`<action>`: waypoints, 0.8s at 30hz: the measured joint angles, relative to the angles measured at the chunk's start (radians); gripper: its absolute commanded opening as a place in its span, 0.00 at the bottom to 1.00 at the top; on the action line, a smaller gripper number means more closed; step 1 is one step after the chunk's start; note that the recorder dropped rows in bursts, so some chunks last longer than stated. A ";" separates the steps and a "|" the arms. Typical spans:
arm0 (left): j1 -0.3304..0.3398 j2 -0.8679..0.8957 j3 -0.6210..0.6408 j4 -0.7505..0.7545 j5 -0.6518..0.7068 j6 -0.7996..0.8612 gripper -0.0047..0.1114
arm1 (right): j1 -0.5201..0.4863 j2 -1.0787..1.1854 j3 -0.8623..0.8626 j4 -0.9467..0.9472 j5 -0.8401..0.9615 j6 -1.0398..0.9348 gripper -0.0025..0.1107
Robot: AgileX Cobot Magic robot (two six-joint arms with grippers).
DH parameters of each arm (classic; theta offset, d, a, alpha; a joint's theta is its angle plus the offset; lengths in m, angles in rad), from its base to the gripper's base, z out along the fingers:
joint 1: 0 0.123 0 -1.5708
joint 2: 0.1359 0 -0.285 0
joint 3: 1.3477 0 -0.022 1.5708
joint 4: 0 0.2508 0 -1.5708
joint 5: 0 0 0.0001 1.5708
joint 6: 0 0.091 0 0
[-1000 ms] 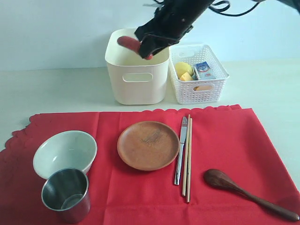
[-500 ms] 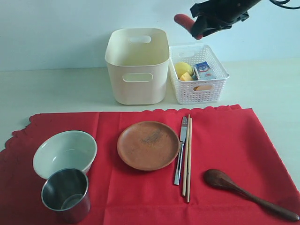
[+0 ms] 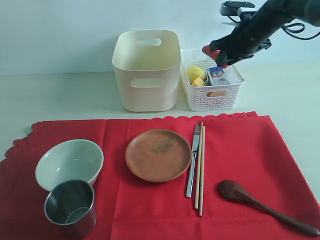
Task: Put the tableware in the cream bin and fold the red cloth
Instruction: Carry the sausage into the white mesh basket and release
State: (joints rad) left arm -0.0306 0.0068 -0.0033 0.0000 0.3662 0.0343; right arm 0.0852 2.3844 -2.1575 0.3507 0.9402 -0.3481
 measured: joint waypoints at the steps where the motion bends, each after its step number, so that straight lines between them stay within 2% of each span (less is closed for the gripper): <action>1: 0.000 0.000 0.000 0.000 0.000 0.000 0.04 | 0.000 0.009 0.000 0.000 -0.002 0.000 0.02; 10: 0.000 0.000 0.000 0.000 0.000 0.000 0.04 | 0.000 0.075 0.000 0.008 -0.013 -0.027 0.02; 12: 0.000 0.000 0.000 0.000 0.000 0.000 0.04 | 0.000 0.079 0.000 0.008 0.007 -0.043 0.10; 16: 0.000 0.000 0.000 0.000 0.000 0.000 0.04 | 0.002 0.079 0.000 0.013 0.029 -0.065 0.41; 17: 0.000 0.000 0.000 0.000 0.000 0.000 0.04 | 0.004 0.079 0.000 0.026 0.029 -0.067 0.45; 20: 0.000 0.000 0.000 0.000 0.000 0.000 0.04 | 0.006 0.079 -0.007 0.050 0.034 -0.067 0.54; 24: 0.000 0.000 0.000 0.000 0.000 0.000 0.04 | 0.006 0.079 -0.056 0.056 0.080 -0.021 0.55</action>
State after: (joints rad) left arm -0.0306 0.0068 -0.0033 0.0000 0.3662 0.0343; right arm 0.0915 2.4631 -2.2139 0.4068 1.0206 -0.3692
